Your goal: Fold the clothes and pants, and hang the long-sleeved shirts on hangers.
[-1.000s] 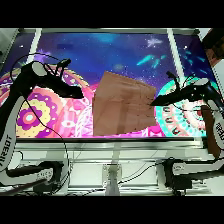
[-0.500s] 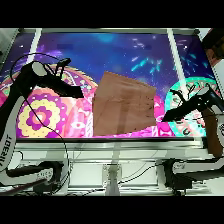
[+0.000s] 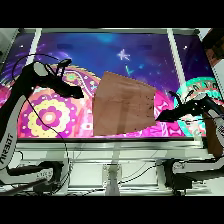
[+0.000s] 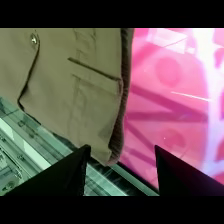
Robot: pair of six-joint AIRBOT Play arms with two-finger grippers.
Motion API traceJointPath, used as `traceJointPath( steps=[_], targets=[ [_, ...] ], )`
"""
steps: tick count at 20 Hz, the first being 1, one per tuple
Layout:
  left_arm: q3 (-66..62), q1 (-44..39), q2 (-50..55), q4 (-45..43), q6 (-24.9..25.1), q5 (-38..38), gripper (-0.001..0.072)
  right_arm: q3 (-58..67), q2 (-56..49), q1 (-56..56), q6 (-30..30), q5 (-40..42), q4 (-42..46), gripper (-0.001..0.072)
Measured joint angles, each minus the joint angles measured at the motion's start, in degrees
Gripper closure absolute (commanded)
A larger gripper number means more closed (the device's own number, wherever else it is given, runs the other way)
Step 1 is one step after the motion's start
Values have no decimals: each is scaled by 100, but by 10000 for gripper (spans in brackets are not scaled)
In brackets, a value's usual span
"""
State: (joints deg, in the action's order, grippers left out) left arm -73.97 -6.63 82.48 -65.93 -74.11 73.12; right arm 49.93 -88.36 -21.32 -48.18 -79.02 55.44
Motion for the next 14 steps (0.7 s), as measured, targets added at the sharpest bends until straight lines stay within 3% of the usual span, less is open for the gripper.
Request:
traceJointPath(
  steps=[7,13,14],
  targets=[
    [0,0,184,0,28,52,115,-269,0,361,-72,247,-140,337],
    [7,4,203,7,391,354,115,-302,-11,590,-66,203,-310,343],
    [39,13,205,42,474,402,115,-304,-11,605,-66,120,-319,387]
  ],
)
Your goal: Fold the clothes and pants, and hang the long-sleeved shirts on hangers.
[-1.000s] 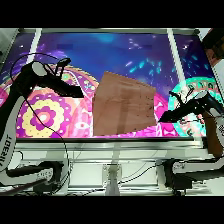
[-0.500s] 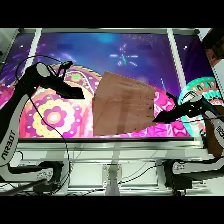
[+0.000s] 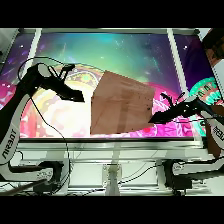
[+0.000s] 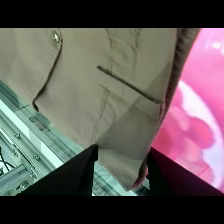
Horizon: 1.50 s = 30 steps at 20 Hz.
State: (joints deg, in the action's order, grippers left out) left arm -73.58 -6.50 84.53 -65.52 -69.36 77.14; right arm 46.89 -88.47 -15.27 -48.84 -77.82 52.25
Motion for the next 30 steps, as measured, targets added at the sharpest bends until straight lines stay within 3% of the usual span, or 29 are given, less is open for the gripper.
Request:
traceJointPath(
  steps=[5,14,24,25,26,28,29,30],
  targets=[
    [662,22,-2,345,476,142,115,-26,2,22,-9,-269,-212,393],
    [1908,28,-2,1064,949,-92,115,-245,2,26,-28,-192,-800,393],
    [2905,-44,-7,1753,1379,-568,117,-264,2,26,0,-164,-890,394],
    [2970,-85,-7,1858,1416,-680,191,-264,7,26,33,-168,-898,395],
    [3029,-131,-7,1910,1449,-833,363,-264,7,26,70,-184,-933,396],
    [3104,-227,4,1941,1528,-1119,603,-262,7,26,151,-201,-1043,401],
    [3128,-269,9,1982,1569,-1231,699,-262,7,26,205,-208,-1115,465],
    [3143,-293,9,2070,1646,-1298,701,-264,7,26,282,-205,-1213,595]
  ],
)
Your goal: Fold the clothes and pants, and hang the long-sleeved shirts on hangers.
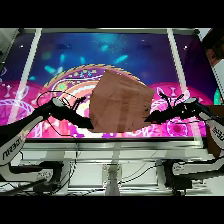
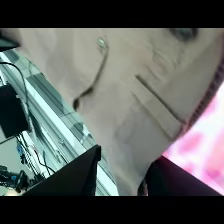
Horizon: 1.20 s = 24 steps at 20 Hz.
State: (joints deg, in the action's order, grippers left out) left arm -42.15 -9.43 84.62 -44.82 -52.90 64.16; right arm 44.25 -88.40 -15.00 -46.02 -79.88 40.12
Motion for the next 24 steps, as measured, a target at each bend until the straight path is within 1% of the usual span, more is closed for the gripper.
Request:
traceJointPath(
  steps=[1,2,5,8,13,18,21,24],
  targets=[
    [11,-28,0,144,81,-61,701,0,0,0,50,-4,-98,672],
    [13,-42,0,354,179,-120,701,0,0,0,107,-11,-192,687],
    [-59,-66,-17,933,461,-94,702,0,11,0,282,-195,-444,688],
    [-321,-68,-149,1220,614,42,701,15,168,0,466,-551,-785,688],
    [-1226,190,-964,1373,697,352,702,413,1145,0,549,-837,-1261,688],
    [-2149,682,-2428,1445,728,332,702,1513,2712,0,17,-778,-1427,688],
    [-2380,817,-3480,1447,730,68,702,2197,3729,0,-295,-525,-1473,688],
    [-2470,866,-4575,1416,730,-262,703,2656,4736,0,-802,-214,-1488,689]
  ],
)
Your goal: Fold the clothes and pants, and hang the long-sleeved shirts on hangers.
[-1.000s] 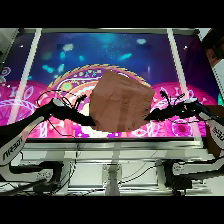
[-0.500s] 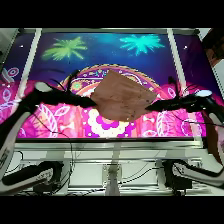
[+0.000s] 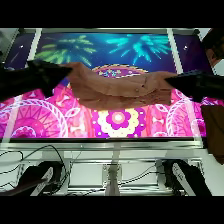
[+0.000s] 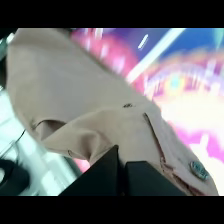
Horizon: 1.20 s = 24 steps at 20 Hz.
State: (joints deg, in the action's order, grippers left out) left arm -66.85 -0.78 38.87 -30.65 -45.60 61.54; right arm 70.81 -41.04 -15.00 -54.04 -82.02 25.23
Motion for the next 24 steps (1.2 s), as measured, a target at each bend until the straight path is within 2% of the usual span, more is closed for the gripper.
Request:
traceJointPath(
  steps=[3,6,9,12,14,15,18,21,24],
  targets=[
    [-35,22,-1045,-282,-315,-385,704,175,826,0,-782,114,87,689],
    [-42,28,-1716,-846,-1141,-560,704,42,1397,2,-1624,127,278,689],
    [170,28,-1843,-1250,-1851,-511,704,-656,1676,2,-2214,164,398,689],
    [850,15,-1440,-1294,-2177,-402,703,-1897,1742,2,-2511,468,459,689],
    [1414,-94,-898,-1008,-2059,-498,703,-2844,1652,2,-2618,1003,490,688],
    [1661,-214,-540,-798,-1836,-684,703,-3239,1563,2,-2647,1333,492,688],
    [2017,-761,612,-170,-1189,-1620,703,-4052,1082,2,-2702,2516,479,688],
    [2033,-1425,1781,385,-835,-2623,704,-4210,367,7,-2664,3397,476,688],
    [1976,-1897,2559,647,-826,-2983,704,-3908,-435,7,-2411,3598,684,688]
  ],
)
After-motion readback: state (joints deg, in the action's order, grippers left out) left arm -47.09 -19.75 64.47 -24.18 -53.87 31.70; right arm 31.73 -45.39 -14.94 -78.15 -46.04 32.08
